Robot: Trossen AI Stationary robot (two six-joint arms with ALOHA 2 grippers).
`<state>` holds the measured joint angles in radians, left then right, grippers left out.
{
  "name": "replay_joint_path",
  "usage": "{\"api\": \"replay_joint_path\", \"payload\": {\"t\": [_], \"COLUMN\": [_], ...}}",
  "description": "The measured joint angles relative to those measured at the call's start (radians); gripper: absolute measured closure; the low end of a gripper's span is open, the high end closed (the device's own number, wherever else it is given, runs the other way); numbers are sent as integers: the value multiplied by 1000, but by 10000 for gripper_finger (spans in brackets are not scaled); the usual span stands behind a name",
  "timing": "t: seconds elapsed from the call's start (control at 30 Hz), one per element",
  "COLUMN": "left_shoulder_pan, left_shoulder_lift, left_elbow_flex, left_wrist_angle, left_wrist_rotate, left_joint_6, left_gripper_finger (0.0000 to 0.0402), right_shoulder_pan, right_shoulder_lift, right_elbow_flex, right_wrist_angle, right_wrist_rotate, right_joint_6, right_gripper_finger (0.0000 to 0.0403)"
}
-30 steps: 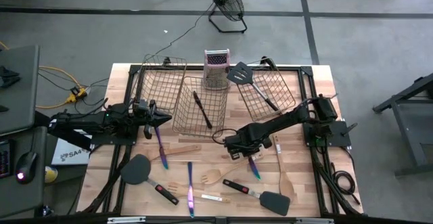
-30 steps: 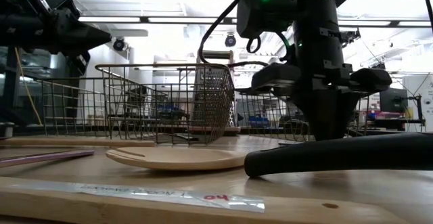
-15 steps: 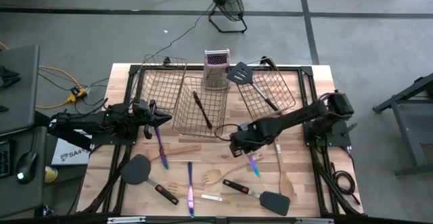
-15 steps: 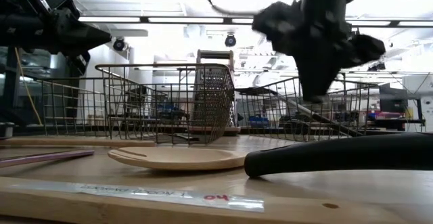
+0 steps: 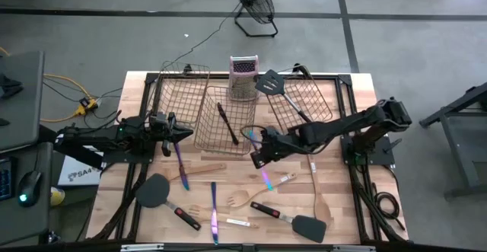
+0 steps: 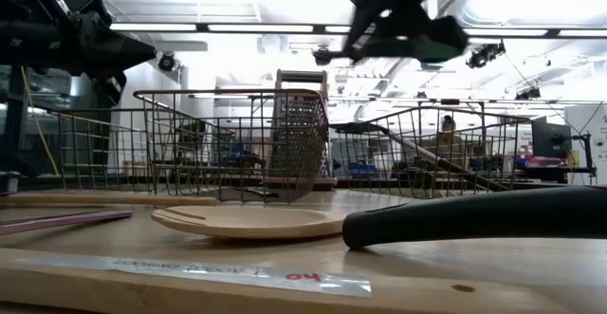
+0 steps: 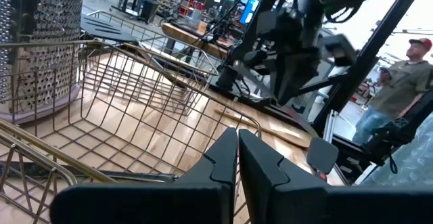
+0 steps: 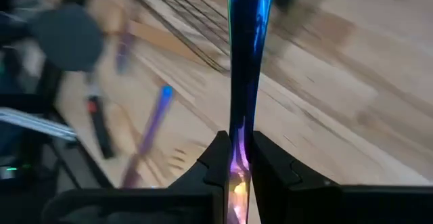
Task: Pick & Place Kitchen Items
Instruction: Put the right blue table knife into the middle wire basket
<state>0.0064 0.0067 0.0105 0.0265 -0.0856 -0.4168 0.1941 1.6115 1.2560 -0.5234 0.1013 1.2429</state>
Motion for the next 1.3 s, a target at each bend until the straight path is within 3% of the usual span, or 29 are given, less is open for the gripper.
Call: {"api": "replay_joint_path", "payload": {"t": [0.33,0.67,0.97,1.3], "left_shoulder_pan": [0,0,0,0], "left_shoulder_lift": [0,0,0,0], "left_elbow_flex": [0,0,0,0], "left_wrist_angle": [0,0,0,0], "left_wrist_rotate": [0,0,0,1], "left_joint_6": [0,0,0,0], "left_gripper_finger": [387,387,387,387], "right_shoulder_pan": [-53,-124,-223,-267], "right_shoulder_lift": [0,-1,25,183], "right_elbow_flex": [1,2,43,305], "right_wrist_angle": [340,530,422,190], "right_wrist_rotate": [33,214,236,149], "right_joint_6": [-236,-492,-548,-584], "right_gripper_finger": [372,372,372,372]}}
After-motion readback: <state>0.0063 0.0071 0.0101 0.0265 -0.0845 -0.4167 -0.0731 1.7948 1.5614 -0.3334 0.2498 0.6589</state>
